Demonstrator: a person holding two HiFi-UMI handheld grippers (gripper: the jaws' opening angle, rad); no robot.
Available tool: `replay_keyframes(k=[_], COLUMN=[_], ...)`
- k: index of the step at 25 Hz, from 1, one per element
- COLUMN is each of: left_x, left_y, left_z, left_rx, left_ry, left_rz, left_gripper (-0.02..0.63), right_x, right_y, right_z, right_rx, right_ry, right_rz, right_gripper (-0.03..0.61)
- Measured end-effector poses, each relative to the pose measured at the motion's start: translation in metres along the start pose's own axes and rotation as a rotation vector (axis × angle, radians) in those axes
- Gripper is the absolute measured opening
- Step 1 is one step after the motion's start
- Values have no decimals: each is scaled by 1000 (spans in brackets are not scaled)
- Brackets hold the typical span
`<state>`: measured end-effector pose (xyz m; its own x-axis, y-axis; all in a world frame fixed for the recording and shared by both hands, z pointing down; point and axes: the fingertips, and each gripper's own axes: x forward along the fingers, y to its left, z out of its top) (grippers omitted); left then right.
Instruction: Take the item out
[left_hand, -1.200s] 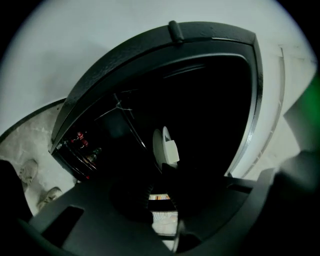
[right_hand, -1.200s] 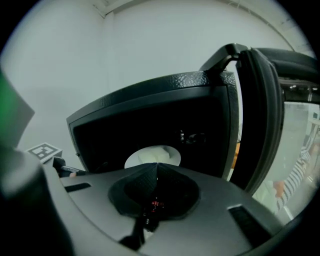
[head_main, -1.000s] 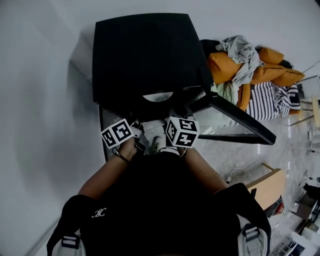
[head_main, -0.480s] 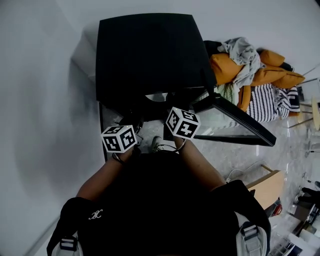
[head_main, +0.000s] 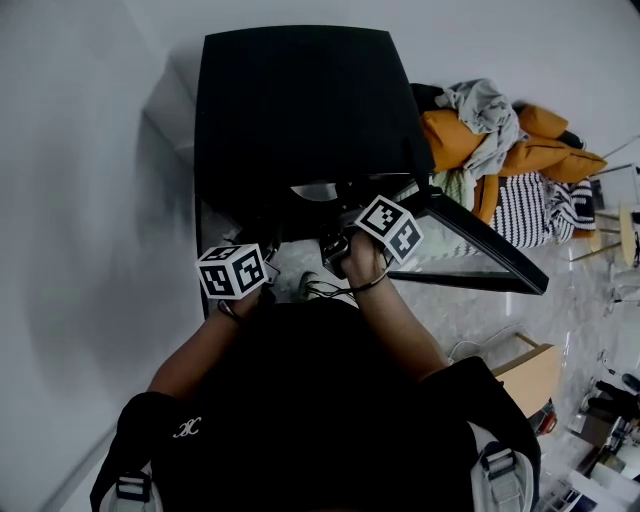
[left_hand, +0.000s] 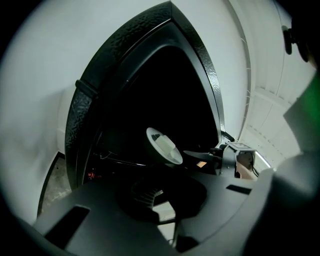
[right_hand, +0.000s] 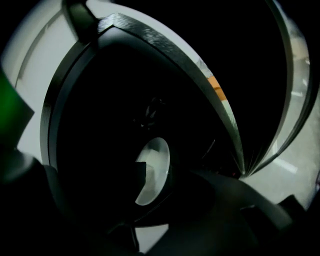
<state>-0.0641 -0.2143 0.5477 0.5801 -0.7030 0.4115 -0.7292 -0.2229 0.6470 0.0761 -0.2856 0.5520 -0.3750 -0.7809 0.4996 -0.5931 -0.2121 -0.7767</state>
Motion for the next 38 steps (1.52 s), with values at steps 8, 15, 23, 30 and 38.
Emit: replay_keyframes(k=[8, 15, 23, 30, 38], left_x=[3, 5, 7, 12, 18], left_y=[-2, -1, -2, -5, -13], left_z=[-4, -7, -7, -8, -14], left_rx=[-4, -14, -14, -16, 2], left_ry=[20, 30, 43, 52, 81], left_rz=[-16, -27, -46, -62, -86], left_gripper=[9, 9, 8, 9, 9], right_x=[2, 3, 0, -17, -31], right_y=[-5, -16, -15, -20, -21], right_z=[-1, -7, -13, -23, -31], right_rx=[291, 288, 311, 295, 281], right_ry=[52, 78, 104, 110, 92], right_rz=[65, -10, -14, -33, 12], right_gripper=[137, 31, 29, 30, 32])
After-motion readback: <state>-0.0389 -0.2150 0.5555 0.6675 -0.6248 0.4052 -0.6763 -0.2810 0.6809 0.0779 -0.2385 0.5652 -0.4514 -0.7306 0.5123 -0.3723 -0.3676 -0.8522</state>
